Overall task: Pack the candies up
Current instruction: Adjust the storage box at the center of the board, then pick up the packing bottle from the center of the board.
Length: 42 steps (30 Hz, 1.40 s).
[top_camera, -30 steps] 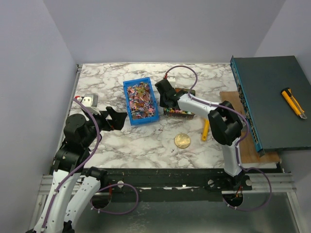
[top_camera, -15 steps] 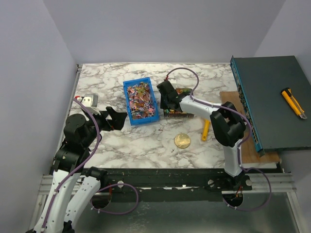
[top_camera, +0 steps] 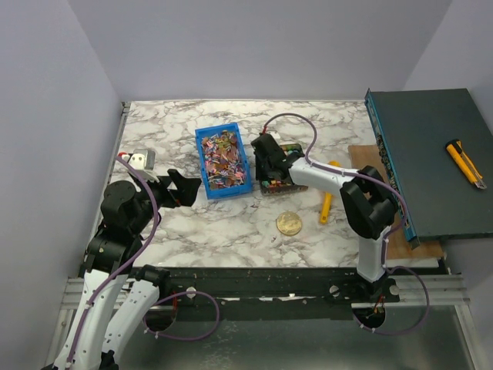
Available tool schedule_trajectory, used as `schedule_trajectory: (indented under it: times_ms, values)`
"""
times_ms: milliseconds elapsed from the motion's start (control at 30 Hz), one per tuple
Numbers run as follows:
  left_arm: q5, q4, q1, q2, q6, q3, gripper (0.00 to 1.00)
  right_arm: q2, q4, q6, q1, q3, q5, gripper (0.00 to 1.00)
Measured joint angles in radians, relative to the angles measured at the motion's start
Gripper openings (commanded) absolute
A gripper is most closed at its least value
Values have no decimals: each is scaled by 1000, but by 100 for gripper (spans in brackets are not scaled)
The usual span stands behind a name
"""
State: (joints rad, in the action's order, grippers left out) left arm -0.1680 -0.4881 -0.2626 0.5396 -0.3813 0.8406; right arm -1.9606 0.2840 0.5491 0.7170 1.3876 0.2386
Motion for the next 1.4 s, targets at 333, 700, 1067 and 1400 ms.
schedule_trajectory:
  times_ms: [333, 700, 1067, 1400]
  values:
    - [16, 0, 0, 2, -2, -6, 99, 82, 15, -8, 4, -3, 15, 31]
    - [156, -8, 0, 62, -15, -8, 98, 280, 35, -42, 8, -49, 34, 31]
    - [345, -76, 14, 215, -64, 3, 90, 515, 38, -31, 9, -240, -120, 31]
    - [350, -137, 192, 341, -117, 64, 79, 644, -3, 4, 11, -401, -266, 31]
